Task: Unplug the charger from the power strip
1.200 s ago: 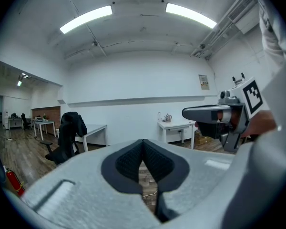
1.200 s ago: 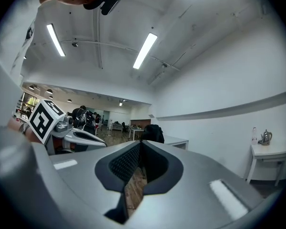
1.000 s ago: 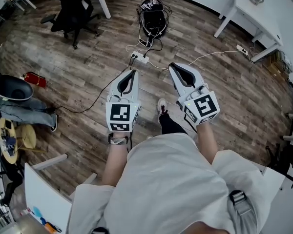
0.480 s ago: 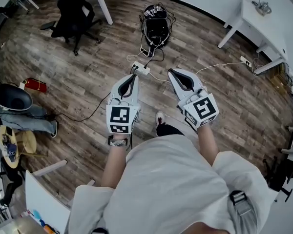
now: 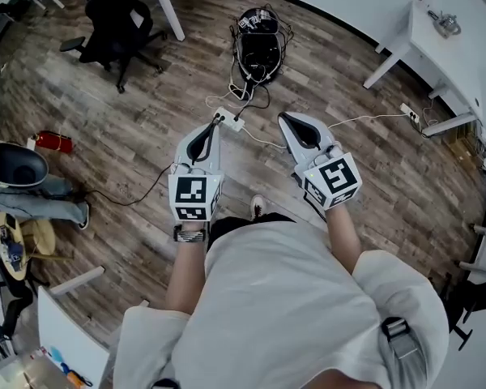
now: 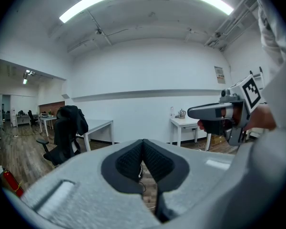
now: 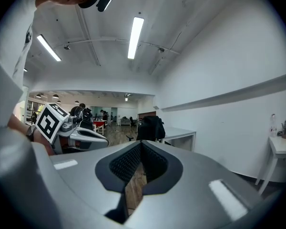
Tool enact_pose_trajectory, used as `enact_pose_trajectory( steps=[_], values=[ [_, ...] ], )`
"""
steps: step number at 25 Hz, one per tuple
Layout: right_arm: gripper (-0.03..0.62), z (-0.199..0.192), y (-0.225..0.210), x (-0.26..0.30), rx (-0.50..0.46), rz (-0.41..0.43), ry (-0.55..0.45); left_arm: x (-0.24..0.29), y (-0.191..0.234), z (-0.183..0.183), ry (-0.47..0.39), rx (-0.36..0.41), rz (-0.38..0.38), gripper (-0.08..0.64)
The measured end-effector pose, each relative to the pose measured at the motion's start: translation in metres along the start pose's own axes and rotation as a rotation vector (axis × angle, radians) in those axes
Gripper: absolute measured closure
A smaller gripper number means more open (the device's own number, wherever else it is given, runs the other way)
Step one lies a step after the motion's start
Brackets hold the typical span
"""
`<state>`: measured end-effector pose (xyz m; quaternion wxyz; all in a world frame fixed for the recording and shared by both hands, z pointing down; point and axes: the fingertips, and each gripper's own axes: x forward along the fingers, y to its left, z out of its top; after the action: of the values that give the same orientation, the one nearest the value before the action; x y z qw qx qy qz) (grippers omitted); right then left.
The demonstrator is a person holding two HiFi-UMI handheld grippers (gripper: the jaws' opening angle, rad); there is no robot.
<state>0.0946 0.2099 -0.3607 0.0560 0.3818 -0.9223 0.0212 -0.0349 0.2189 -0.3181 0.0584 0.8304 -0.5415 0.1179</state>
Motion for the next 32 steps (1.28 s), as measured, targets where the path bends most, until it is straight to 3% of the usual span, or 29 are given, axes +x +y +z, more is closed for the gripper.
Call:
enact_pose_trajectory(
  steps=[12, 22, 32],
  values=[
    [0.589, -0.024, -0.047, 0.044, 0.047, 0.001, 0.06, 0.066, 0.019, -0.011, 0.052, -0.002, 0.001, 0.557],
    [0.589, -0.043, -0.094, 0.122, 0.061, -0.037, 0.109, 0.139, 0.078, -0.024, 0.091, 0.012, -0.028, 0.557],
    [0.589, -0.094, -0.131, 0.199, 0.09, -0.07, 0.186, 0.207, 0.125, -0.087, 0.192, -0.038, -0.075, 0.557]
  ],
)
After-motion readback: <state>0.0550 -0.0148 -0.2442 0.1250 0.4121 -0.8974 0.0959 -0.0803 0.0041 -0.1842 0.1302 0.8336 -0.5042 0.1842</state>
